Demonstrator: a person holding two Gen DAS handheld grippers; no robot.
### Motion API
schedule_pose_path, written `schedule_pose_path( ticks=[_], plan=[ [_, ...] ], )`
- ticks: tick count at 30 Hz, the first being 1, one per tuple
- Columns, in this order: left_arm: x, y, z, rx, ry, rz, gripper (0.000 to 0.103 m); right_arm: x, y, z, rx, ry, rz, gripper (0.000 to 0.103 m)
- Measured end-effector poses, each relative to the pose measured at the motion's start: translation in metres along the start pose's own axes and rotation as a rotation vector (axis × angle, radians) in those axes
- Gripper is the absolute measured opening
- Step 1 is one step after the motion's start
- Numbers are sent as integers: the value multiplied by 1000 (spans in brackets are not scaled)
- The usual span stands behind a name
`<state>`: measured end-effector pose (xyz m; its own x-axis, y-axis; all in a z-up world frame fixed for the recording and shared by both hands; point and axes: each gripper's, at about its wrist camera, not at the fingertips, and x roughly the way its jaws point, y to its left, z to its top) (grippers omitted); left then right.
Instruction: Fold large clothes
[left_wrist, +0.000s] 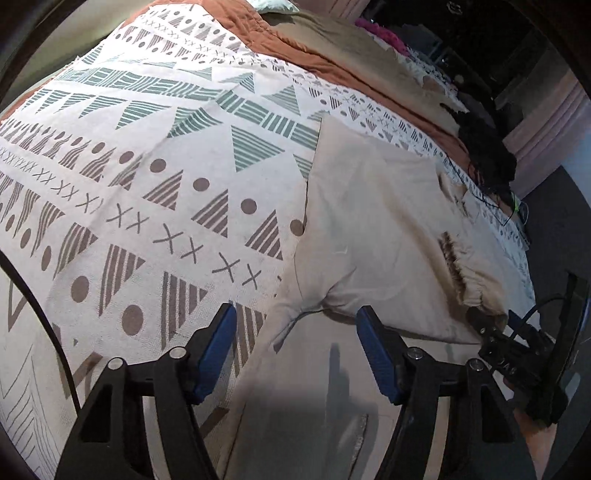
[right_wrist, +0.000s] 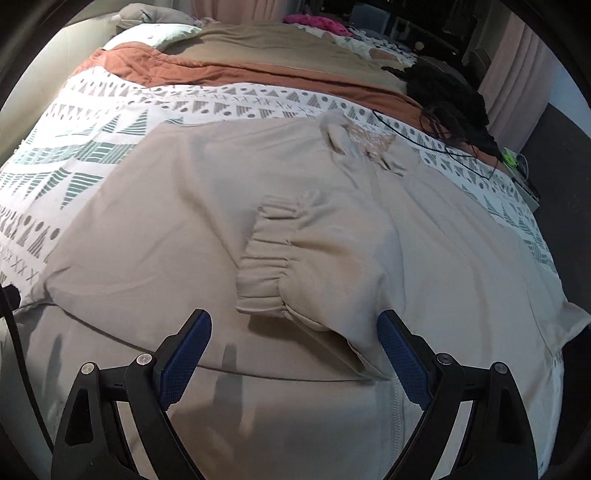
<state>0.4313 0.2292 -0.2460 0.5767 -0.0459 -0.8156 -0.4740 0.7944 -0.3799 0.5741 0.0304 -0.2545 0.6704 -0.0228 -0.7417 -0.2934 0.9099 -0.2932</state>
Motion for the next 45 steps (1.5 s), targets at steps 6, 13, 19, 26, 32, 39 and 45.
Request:
schedule_pose_path(
  ticks=[6, 13, 19, 26, 32, 39, 45],
  plan=[
    [19, -1, -1, 61, 32, 104, 42, 16, -56, -4, 222, 52, -29, 91],
    [18, -5, 0, 98, 27, 145, 41, 11, -132, -27, 525, 58, 55, 91],
    [16, -3, 2, 99, 22, 165, 41, -13, -108, -15, 404, 5, 52, 91],
    [21, -13, -1, 132, 25, 177, 41, -23, -61, -19, 219, 48, 32, 91],
    [23, -12, 3, 137, 22, 174, 41, -12, -30, -24, 106, 26, 42, 91],
    [26, -14, 3, 165, 26, 190, 41, 43, -20, -17, 52, 98, -33, 91],
    [27, -14, 5, 166, 26, 201, 41, 50, -69, -7, 216, 79, -77, 91]
  ],
)
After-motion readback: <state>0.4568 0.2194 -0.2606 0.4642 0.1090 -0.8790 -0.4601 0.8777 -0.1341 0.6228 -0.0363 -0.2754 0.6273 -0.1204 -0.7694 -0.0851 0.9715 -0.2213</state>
